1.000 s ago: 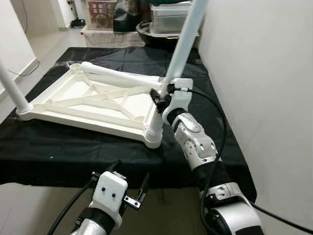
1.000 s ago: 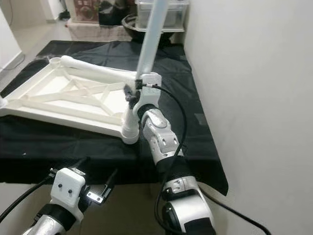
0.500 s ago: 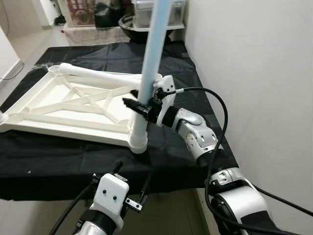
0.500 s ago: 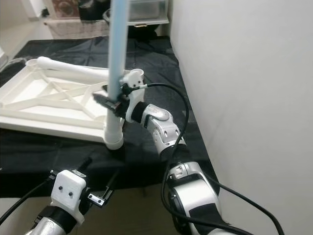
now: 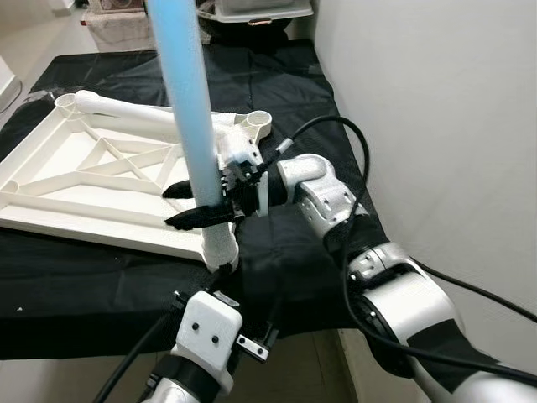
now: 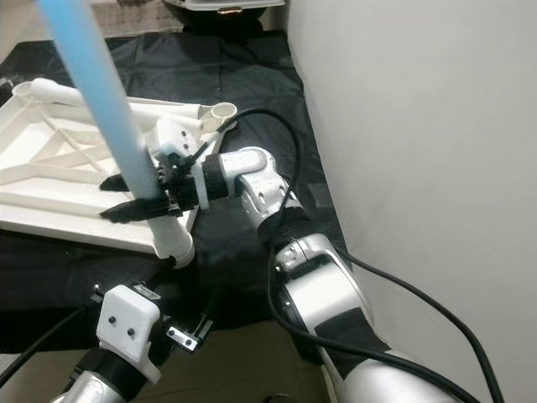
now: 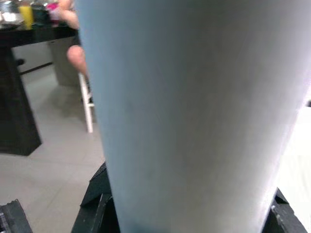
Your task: Building children table
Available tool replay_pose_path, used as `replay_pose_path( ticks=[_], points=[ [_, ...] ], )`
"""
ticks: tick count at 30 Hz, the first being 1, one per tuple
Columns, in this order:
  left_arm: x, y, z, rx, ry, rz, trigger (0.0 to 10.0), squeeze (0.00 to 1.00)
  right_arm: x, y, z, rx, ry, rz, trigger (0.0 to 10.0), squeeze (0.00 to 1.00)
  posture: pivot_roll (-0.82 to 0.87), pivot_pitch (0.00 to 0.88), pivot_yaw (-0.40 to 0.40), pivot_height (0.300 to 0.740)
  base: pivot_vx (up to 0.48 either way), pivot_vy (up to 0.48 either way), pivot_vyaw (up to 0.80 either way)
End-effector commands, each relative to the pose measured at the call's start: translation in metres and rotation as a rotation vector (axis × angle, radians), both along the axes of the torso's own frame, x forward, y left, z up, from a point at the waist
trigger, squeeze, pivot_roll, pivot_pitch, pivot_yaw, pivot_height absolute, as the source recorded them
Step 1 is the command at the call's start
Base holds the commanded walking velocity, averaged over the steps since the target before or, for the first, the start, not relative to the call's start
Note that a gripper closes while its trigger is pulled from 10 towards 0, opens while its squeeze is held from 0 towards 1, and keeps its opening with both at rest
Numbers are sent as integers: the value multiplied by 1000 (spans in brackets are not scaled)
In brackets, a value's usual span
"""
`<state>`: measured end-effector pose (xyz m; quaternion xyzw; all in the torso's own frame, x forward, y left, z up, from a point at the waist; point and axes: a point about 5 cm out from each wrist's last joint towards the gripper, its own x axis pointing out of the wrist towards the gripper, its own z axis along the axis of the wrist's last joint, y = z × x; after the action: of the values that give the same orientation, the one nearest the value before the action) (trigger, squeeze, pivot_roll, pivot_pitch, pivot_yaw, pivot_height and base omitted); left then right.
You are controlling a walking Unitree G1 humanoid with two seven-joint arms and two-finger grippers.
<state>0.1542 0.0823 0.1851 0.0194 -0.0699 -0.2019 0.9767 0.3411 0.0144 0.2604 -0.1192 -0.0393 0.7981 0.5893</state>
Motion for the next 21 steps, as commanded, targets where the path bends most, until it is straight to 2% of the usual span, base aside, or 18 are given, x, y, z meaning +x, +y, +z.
replay_pose_path(
  ticks=[1,8,13,15,17,21],
  points=[
    [-4,-2,0,-3,16,1,10000,0,-10,5,-57,-204,163,56,10000,0,70,271,-56,740,0,0,0],
    [-8,-8,3,-7,23,1,10000,0,-16,14,-49,-177,199,157,10000,0,73,285,-68,740,0,0,0],
    [-9,-6,1,-2,41,26,10000,0,-16,17,-48,-155,216,147,10000,0,70,289,-71,740,0,0,0],
    [-9,-4,-1,4,47,44,10000,0,-14,19,-51,-155,212,108,10000,0,69,287,-73,740,0,0,0],
    [-9,0,-4,35,45,81,10000,0,-11,22,-54,-149,173,8,10000,0,68,282,-74,740,0,0,0],
    [-8,3,-6,53,47,105,10000,0,-7,23,-56,-151,164,-64,10000,0,70,277,-76,740,0,0,0]
  ],
)
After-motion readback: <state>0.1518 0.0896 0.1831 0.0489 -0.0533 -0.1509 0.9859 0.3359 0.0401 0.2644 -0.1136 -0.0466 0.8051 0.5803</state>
